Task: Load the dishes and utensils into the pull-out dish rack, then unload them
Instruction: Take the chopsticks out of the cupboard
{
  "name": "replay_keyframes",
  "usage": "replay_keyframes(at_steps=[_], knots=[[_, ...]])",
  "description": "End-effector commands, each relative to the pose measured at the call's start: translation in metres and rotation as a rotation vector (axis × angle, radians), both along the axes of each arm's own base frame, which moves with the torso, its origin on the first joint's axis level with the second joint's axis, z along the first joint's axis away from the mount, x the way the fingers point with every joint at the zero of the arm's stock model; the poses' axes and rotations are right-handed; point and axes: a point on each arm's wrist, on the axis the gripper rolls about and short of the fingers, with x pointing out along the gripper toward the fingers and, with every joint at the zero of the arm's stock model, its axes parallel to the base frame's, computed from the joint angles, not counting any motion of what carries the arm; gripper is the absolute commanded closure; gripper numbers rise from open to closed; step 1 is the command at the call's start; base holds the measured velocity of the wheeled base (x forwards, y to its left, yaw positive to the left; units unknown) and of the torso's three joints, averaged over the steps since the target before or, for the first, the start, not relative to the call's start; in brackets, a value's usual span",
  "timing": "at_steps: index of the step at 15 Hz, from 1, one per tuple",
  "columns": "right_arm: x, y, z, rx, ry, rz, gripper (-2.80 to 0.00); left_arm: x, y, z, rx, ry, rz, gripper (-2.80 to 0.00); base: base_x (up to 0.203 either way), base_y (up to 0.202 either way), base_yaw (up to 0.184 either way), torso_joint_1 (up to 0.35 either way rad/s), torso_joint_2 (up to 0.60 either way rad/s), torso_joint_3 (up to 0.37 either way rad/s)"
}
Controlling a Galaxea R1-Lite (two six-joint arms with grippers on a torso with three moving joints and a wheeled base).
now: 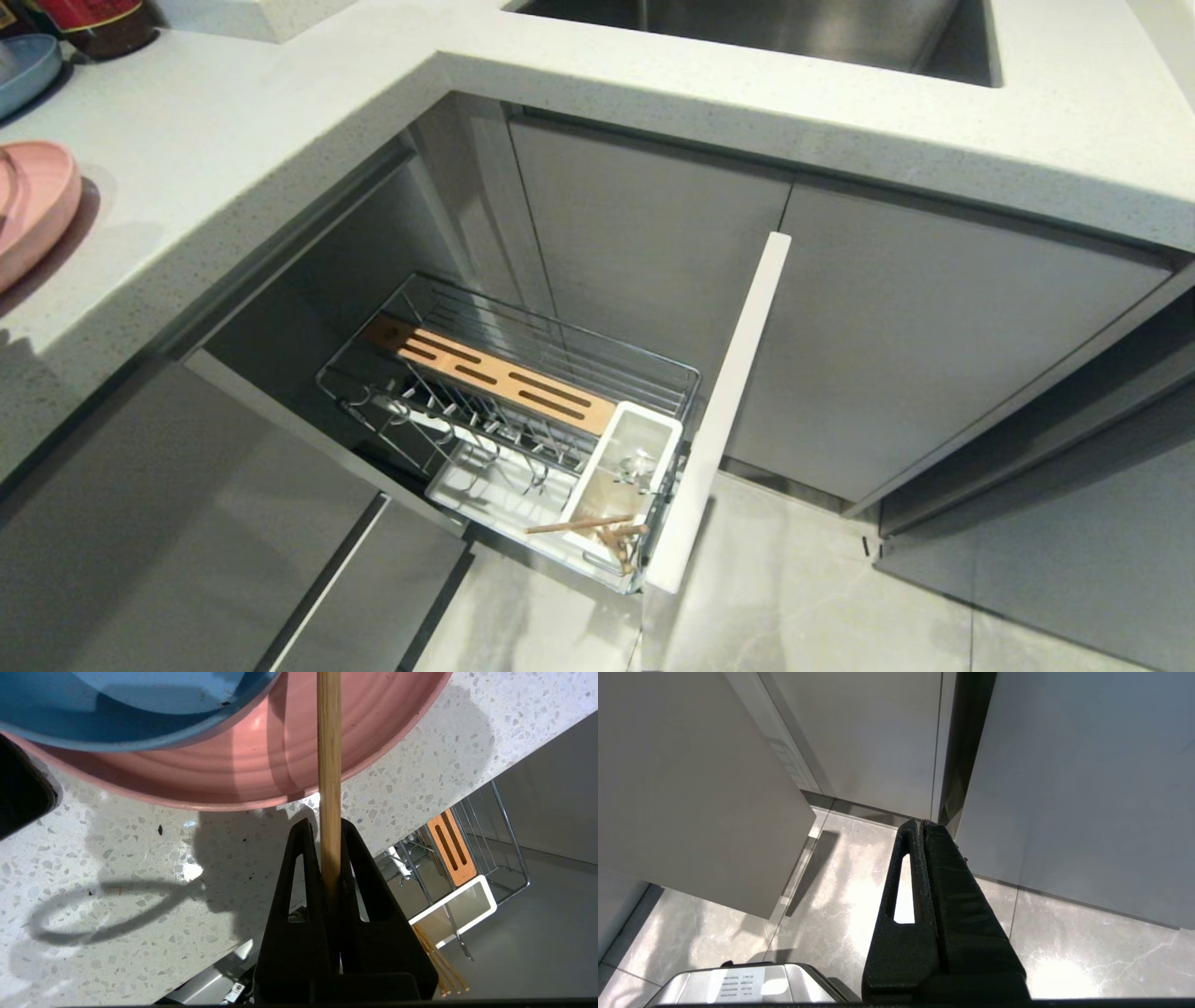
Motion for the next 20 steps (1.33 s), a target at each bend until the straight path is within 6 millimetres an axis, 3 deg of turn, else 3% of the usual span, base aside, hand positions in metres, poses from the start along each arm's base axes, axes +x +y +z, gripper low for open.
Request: replay_keyframes(at_steps=[1,10,20], knots=[[0.0,0.0,0.0,0.0,-0.005,0.0,0.0,-0.004,0.0,0.0,-0.012,-0.006,0.018,0.0,0.0,0.0,0.0,0.0,0.0,0.0],[0.0,0.0,0.0,0.0,-0.005,0.0,0.0,-0.003,0.005,-0.002,-0.121,-0.067,0.134,0.0,0.0,0.0,0.0,0.0,0.0,0.0],[0.0,0.0,0.0,0.0,-0.005,0.0,0.0,0.004,0.005,-0.013,-0.164,-0.016,0.086,0.0,0.0,0.0,0.0,0.0,0.0,0.0]])
